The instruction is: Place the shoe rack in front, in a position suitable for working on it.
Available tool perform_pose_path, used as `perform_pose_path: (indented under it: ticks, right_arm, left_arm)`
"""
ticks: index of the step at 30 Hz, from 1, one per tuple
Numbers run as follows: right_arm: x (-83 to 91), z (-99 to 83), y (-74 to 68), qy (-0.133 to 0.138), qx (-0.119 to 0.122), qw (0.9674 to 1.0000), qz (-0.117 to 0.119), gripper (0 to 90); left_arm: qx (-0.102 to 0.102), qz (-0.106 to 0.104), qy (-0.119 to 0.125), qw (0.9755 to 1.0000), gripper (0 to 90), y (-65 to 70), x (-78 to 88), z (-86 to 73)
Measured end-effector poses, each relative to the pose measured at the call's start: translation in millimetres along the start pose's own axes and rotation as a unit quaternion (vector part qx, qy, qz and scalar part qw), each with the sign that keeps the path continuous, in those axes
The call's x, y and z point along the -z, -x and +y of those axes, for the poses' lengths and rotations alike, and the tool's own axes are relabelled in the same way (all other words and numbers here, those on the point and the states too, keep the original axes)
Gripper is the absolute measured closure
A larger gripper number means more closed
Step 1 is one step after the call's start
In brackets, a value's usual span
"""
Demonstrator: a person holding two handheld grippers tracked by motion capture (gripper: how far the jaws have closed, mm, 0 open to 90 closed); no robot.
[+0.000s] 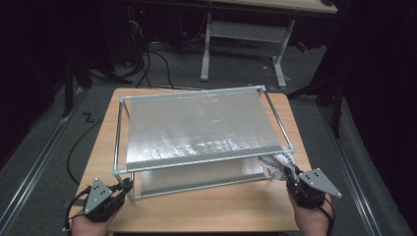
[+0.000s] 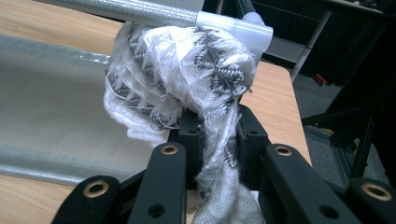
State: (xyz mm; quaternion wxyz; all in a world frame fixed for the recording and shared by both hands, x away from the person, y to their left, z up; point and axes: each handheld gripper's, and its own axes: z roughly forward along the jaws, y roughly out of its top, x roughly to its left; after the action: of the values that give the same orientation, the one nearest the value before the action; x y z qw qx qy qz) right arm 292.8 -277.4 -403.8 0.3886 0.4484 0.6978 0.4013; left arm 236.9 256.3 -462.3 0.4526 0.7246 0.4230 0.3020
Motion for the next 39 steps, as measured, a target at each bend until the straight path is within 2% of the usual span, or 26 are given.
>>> perform_pose_path:
  ticks: [11,19,20,24,27,29,30,31,32,33,34,35,36,38,39]
  right_arm:
    - [-2.1,-2.4,-0.4,-0.007,0.003,1.0,-0.005,76.5]
    - [-14.7,-19.8,-4.1,-0.048,0.016,0.9987,0.001,76.6]
    - [-19.6,-26.5,-5.5,-0.065,0.023,0.9976,0.002,76.5]
    - [-30.9,-40.0,-4.0,-0.098,0.018,0.995,0.006,76.5]
    - [-40.2,-49.8,-5.2,-0.125,0.019,0.9919,0.013,76.5]
    - [-48.0,-57.5,-6.0,-0.149,0.02,0.9884,0.022,76.5]
    - [-52.7,-62.1,-5.9,-0.165,0.018,0.9857,0.032,76.6]
    - [-58.5,-66.9,-5.2,-0.19,0.015,0.9804,0.05,76.6]
    - [-62.1,-72.0,-5.5,-0.2,0.01,0.9781,0.057,76.9]
    - [-62.6,-73.5,-2.9,-0.192,0.009,0.9797,0.059,76.9]
    - [-62.4,-72.4,-3.0,-0.197,0.001,0.9786,0.06,77.0]
    - [-61.2,-71.1,-3.3,-0.193,0.007,0.9794,0.057,77.1]
    - [-58.8,-70.6,-4.2,-0.183,0.014,0.9816,0.053,77.1]
    - [-56.2,-69.8,-5.1,-0.18,0.018,0.9822,0.049,77.0]
    - [-50.2,-67.8,-3.3,-0.17,0.022,0.9841,0.046,77.0]
  left_arm:
    - [0.004,0.001,-0.001,1.0,79.4,0.3,-0.1,0.3]
    - [0.005,0.001,-0.002,1.0,79.4,-0.8,-1.2,1.1]
    - [0.005,0.001,-0.002,1.0,79.4,-1.0,-1.3,1.1]
    - [0.004,0.001,-0.002,1.0,79.4,-1.1,-1.4,1.0]
    - [0.002,0.001,-0.002,1.0,79.3,-1.2,-1.5,1.2]
    - [0.001,0.002,-0.003,1.0,79.2,-1.1,-1.5,1.3]
    - [0.0,0.002,-0.003,1.0,79.2,-1.1,-1.5,1.3]
    - [0.0,0.002,-0.003,1.0,79.2,-1.2,-1.7,1.3]
    - [-0.001,0.003,-0.002,1.0,79.2,-1.4,-2.0,1.2]
    - [-0.001,0.003,-0.002,1.0,79.2,-1.4,-2.0,1.2]
    - [0.0,0.004,-0.001,1.0,79.2,-1.7,-2.4,1.2]
    - [0.001,0.006,0.0,1.0,79.2,-2.7,-3.2,1.1]
    - [0.003,0.006,0.001,1.0,79.2,-3.6,-3.8,1.1]
    - [0.003,0.007,0.001,1.0,79.2,-4.9,-4.3,1.1]
    - [0.004,0.012,0.002,0.9999,79.2,-8.2,-5.4,1.1]
